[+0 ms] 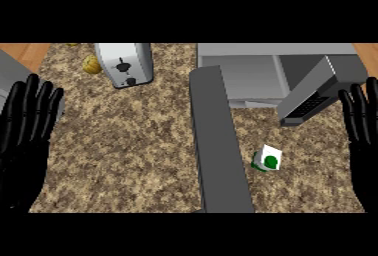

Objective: Pick up the milk, place it into the microwave and close the microwave

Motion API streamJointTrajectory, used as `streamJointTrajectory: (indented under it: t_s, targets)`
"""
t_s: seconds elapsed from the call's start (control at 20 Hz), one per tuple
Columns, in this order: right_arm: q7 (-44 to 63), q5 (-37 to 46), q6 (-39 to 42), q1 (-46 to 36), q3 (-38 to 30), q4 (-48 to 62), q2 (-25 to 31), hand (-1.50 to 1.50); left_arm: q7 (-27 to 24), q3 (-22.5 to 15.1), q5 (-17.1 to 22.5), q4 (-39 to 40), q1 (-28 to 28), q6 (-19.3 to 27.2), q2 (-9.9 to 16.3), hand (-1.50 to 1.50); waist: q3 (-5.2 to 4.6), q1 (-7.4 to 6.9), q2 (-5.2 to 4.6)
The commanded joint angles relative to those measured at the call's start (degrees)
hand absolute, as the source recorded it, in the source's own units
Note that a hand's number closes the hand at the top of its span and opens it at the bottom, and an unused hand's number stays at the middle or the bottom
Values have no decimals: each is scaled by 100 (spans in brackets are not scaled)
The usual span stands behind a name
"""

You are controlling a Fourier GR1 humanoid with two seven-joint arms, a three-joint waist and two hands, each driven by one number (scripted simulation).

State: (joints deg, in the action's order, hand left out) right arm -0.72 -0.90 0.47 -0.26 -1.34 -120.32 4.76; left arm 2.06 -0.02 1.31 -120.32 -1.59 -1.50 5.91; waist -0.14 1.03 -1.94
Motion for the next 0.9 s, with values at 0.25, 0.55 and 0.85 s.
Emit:
streamJointTrajectory:
  t_s: [0.25, 0.55, 0.85]
  targets:
    - [-401, 667, -30, -473, 628, 928, -229, -150, -440, -13, -307, 396, 24, -28, -50, -150, 14, -124, 192]
    - [598, -172, -217, -673, 520, 754, -468, -150, 135, -195, -145, 200, 494, 324, -506, -150, 14, -123, 197]
    - [-105, -101, -46, -31, 516, 1095, -464, -150, 113, -751, -464, -286, 929, 716, -586, -150, 15, -112, 198]
